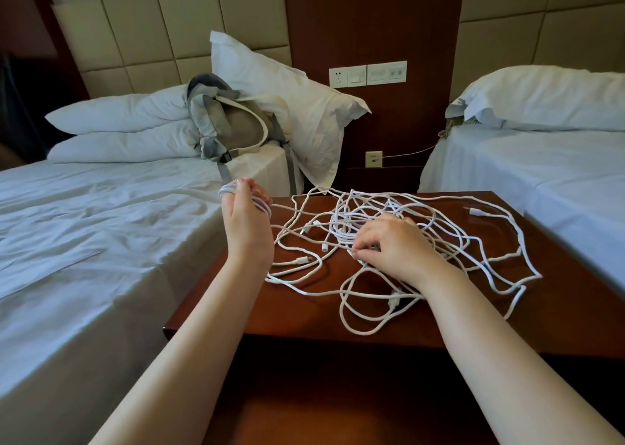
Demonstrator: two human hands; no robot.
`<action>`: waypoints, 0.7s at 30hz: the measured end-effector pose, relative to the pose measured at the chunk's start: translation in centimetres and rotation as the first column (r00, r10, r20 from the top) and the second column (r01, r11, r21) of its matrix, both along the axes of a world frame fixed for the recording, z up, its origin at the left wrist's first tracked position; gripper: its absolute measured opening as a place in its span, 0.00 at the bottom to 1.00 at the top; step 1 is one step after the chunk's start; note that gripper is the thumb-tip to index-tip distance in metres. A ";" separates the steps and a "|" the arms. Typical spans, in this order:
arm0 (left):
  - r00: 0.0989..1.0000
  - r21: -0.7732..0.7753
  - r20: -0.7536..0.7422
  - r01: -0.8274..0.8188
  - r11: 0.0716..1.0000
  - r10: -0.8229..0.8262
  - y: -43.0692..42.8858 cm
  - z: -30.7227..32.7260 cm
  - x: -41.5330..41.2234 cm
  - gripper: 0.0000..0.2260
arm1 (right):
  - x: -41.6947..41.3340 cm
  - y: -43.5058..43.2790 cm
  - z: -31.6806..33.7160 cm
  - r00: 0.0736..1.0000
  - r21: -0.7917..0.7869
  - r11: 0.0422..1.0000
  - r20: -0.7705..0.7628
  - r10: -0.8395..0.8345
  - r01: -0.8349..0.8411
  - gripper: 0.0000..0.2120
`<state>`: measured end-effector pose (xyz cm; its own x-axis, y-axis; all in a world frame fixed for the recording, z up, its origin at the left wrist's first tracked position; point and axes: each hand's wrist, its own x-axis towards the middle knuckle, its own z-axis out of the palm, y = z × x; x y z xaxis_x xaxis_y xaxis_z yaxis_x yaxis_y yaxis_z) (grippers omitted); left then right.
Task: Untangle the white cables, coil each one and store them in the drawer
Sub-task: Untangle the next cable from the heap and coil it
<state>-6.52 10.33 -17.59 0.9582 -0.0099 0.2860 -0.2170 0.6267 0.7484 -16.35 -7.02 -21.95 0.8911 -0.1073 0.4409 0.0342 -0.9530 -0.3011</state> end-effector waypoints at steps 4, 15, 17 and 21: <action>0.965 0.414 0.200 -0.241 0.878 0.171 -0.1 -1.4 0.3 0.14 | 0.1 0.0 -0.1 0.997 -0.039 0.997 0.035 0.070 -0.068 0.06; 0.933 0.927 0.295 -0.227 0.298 -0.207 -1.3 -2.9 -0.5 0.13 | 0.6 -0.2 -0.5 0.901 0.019 0.992 0.422 0.104 -0.123 0.03; 0.941 0.949 0.172 -0.079 0.304 -0.291 -1.4 -2.8 -0.6 0.12 | 0.5 -0.1 -0.3 0.886 0.018 0.993 0.454 0.097 -0.118 0.03; 0.858 0.870 -0.155 0.353 0.344 -0.489 -1.6 -2.4 -1.6 0.14 | 0.4 0.1 -0.1 0.867 0.033 0.995 0.494 0.068 -0.096 0.09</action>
